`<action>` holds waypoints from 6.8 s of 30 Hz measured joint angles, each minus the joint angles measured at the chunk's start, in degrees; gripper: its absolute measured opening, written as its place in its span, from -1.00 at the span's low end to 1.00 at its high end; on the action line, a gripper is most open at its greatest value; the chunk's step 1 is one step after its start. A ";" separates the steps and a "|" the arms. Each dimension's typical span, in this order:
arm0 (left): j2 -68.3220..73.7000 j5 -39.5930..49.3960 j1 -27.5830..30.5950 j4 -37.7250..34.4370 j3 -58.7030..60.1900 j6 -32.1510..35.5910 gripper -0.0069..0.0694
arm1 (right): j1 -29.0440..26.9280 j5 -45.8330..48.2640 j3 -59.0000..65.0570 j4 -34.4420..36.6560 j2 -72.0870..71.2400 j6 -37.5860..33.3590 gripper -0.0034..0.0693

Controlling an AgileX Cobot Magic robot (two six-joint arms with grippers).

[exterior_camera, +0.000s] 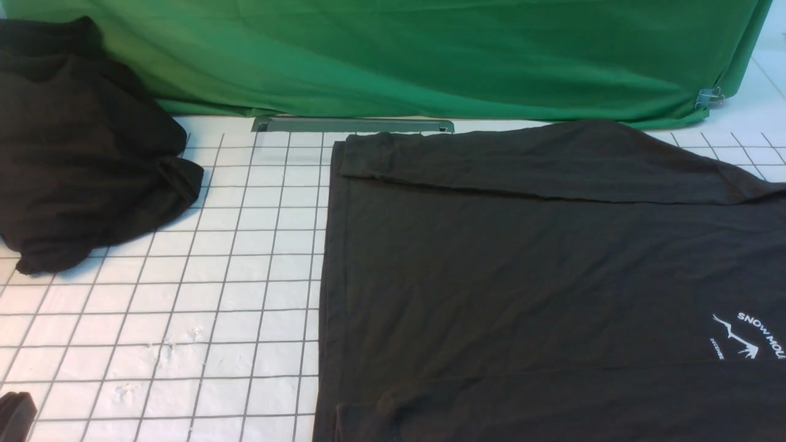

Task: Fold a long-sleeved shirt over a white checkered tablecloth.
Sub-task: 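Grasp the left edge of the dark T-shirt lying flat on the table, then fold the left side of the black T-shirt inward over its body, then grab the top left corner of the dark shirt with the left gripper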

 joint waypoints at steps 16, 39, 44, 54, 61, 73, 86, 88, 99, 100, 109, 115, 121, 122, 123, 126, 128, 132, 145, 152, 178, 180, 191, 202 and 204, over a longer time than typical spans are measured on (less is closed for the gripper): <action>0.00 0.00 0.00 0.00 0.00 0.00 -0.81 | 0.00 0.00 0.00 0.00 0.00 0.00 -0.24; 0.00 -0.99 0.00 2.07 0.00 0.00 -0.81 | 0.00 0.00 0.00 0.00 0.00 0.00 -0.24; 0.00 -1.23 0.00 2.07 0.00 0.00 -0.81 | 0.00 0.00 0.00 0.00 0.00 0.00 -0.24; 0.00 -1.29 0.00 2.07 0.00 -0.25 -0.81 | 0.00 -0.34 0.00 0.00 0.00 0.00 -0.24; 0.00 -1.29 0.00 1.82 0.00 -0.30 -0.81 | 0.00 -0.34 0.00 0.00 0.00 0.00 -0.24; 0.00 -5.98 0.00 -41.50 0.00 -10.56 -0.81 | 0.00 -3.55 0.00 12.75 0.00 34.77 -0.24; 0.22 -14.63 0.00 -42.02 -6.42 -11.83 -0.81 | 1.64 -7.31 -2.91 13.36 -0.05 38.58 -0.53; 1.84 -12.20 0.00 -37.77 -11.82 -11.67 -0.81 | 2.34 -7.41 -6.88 13.36 0.37 33.95 -0.71; 48.73 45.78 0.00 -23.52 -49.89 2.75 -0.81 | 3.93 25.67 -33.96 11.42 26.33 4.81 -0.88; 54.06 48.42 0.00 -25.92 -50.67 6.38 -0.81 | 3.93 29.81 -34.52 11.27 30.17 3.53 -0.88; 76.51 47.21 -12.78 -34.76 -50.96 13.56 -0.81 | 3.93 39.44 -33.12 10.94 44.08 -2.41 -0.85; 84.45 36.35 -25.33 -27.08 -51.02 4.22 -0.64 | 3.93 38.05 -32.99 10.84 45.10 -3.65 -0.81; 91.80 28.69 -29.16 -24.98 -53.05 2.26 -0.20 | 3.93 36.18 -32.99 10.78 45.10 -3.85 -0.77; 93.76 27.80 -29.14 -24.55 -53.93 2.54 -0.07 | 3.93 35.64 -32.99 10.78 45.10 -3.85 -0.76; 94.69 27.34 -29.14 -24.42 -54.35 2.92 -0.01 | 3.93 35.38 -32.99 10.78 45.10 -3.85 -0.76; 97.01 26.68 -29.14 -24.31 -55.29 3.99 0.12 | 3.93 35.01 -32.99 10.78 45.10 -3.85 -0.74; 98.36 26.39 -29.14 -24.83 -55.44 5.05 0.16 | 3.93 34.84 -32.99 10.78 45.10 -3.85 -0.74; 100.69 24.29 -29.14 -25.40 -55.49 6.00 0.14 | 3.93 34.37 -32.99 10.78 45.10 -3.85 -0.72; 100.85 27.41 -29.14 -27.70 -55.91 6.32 -0.78 | 3.93 32.95 -32.99 10.73 45.10 -4.25 -0.69; 99.04 29.77 -29.14 -27.45 -60.32 5.74 -0.78 | 3.93 32.95 -32.99 10.73 45.10 -4.25 -0.65; 126.41 41.50 -19.00 -18.50 -109.54 -9.82 -0.68 | 3.93 32.85 -32.99 10.73 45.10 -4.26 -0.57; 127.39 40.59 -18.79 -18.12 -110.34 -10.39 -0.57 | 3.93 32.85 -32.99 10.73 45.10 -4.31 -0.57; 130.25 32.64 -12.04 -28.96 -117.86 -11.07 0.30 | 3.93 32.71 -32.99 10.73 45.10 -4.31 -0.52; 139.81 32.13 -10.51 -44.38 -117.86 -12.10 0.25 | 3.93 32.69 -32.99 10.73 45.10 -4.31 -0.46; 140.20 31.06 -10.51 -44.70 -117.86 -13.01 0.23 | 3.93 32.65 -32.99 10.73 45.10 -4.31 -0.45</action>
